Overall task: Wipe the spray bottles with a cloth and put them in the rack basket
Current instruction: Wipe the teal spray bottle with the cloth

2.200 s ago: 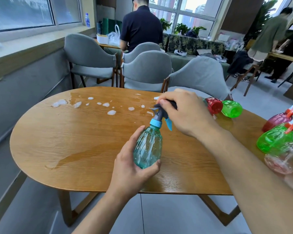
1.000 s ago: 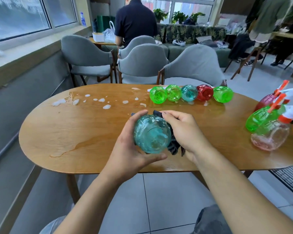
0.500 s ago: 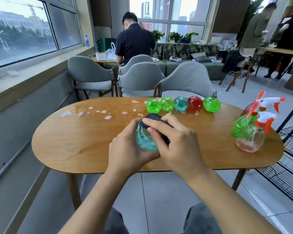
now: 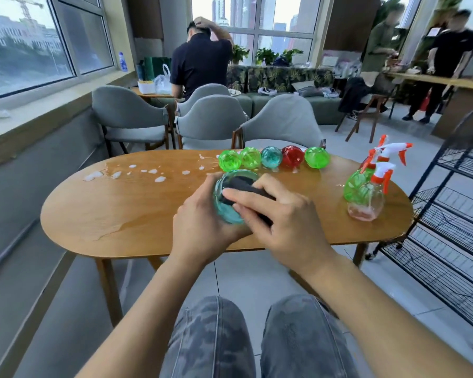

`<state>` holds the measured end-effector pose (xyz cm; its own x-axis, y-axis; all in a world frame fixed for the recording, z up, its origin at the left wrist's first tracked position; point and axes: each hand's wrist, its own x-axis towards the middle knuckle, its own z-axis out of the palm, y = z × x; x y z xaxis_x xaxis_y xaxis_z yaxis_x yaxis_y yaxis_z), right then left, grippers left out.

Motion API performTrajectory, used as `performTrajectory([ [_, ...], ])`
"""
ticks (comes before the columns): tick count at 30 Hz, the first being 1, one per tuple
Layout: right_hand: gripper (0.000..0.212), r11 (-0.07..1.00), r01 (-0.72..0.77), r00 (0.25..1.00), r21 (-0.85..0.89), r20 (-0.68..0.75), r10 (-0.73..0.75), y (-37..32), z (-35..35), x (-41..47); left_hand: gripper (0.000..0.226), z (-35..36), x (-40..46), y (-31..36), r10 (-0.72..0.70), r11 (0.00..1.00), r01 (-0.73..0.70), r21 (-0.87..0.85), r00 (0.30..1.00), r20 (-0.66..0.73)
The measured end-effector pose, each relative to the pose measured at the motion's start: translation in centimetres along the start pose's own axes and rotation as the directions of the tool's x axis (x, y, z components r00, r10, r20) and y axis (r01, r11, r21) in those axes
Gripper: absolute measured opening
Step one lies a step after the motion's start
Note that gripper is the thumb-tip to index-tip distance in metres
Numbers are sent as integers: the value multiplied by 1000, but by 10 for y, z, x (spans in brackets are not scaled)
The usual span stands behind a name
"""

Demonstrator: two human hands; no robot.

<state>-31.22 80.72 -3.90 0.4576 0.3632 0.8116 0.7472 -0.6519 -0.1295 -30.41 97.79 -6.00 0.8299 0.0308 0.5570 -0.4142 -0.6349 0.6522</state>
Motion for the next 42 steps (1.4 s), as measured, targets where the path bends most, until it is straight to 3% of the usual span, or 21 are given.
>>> performTrajectory([
  [3, 24, 999, 31, 999, -26, 12, -30, 9, -22, -19, 77, 0, -4, 7, 3, 1000, -3, -16, 1000, -8],
  [9, 26, 986, -150, 976, -79, -169, 135, 18, -39, -17, 82, 23, -11, 36, 91, 993, -93, 68, 995, 40],
  [11, 27, 986, -127, 981, -109, -164, 108, 14, -42, -19, 77, 31, -11, 45, 103, 993, -106, 56, 994, 47],
  [15, 26, 994, 50, 998, -96, -26, -53, 22, -58, -46, 75, 41, -9, 48, 77, 997, -75, -32, 994, 83],
  [18, 24, 992, -57, 993, -116, -110, 44, 39, -69, -65, 83, 51, -5, 48, 63, 997, -59, -48, 994, 86],
  [20, 24, 959, -280, 938, -38, -225, 265, 48, -74, -68, 88, 60, -3, 51, 78, 997, -76, -16, 993, 87],
  [21, 23, 908, -412, 877, 80, -235, 419, 50, -75, -68, 90, 66, -2, 52, 91, 996, -91, -6, 991, 94],
  [23, 24, 677, -609, 705, 413, -108, 701, 52, -75, -65, 91, 79, 0, 57, 142, 990, -141, -19, 984, 109],
  [25, 25, 425, -664, 564, 616, 39, 825, 55, -72, -66, 90, 91, 3, 61, 205, 978, -199, -55, 970, 131],
  [27, 25, 358, -671, 508, 649, 50, 860, 63, -70, -73, 97, 102, 4, 63, 241, 967, -215, -136, 946, 215],
  [30, 25, 300, -688, 447, 661, 59, 893, 80, -67, -87, 102, 118, 2, 67, 246, 926, -95, -366, 887, 391],
  [33, 25, 271, -704, 411, 657, 64, 909, 92, -66, -100, 55, 136, 0, 74, 170, 852, 62, -521, 906, 386],
  [35, 25, 264, -719, 394, 643, 64, 917, 99, -67, -106, 44, 150, 0, 78, 96, 823, 130, -553, 927, 361],
  [39, 25, 256, -759, 349, 599, 42, 936, 122, -68, -120, 92, 177, 2, 76, 13, 717, 310, -625, 890, 456],
  [42, 26, 222, -761, 313, 609, 46, 949, 137, -68, -131, 96, 198, 9, 71, 35, 703, 345, -622, 857, 515],
])
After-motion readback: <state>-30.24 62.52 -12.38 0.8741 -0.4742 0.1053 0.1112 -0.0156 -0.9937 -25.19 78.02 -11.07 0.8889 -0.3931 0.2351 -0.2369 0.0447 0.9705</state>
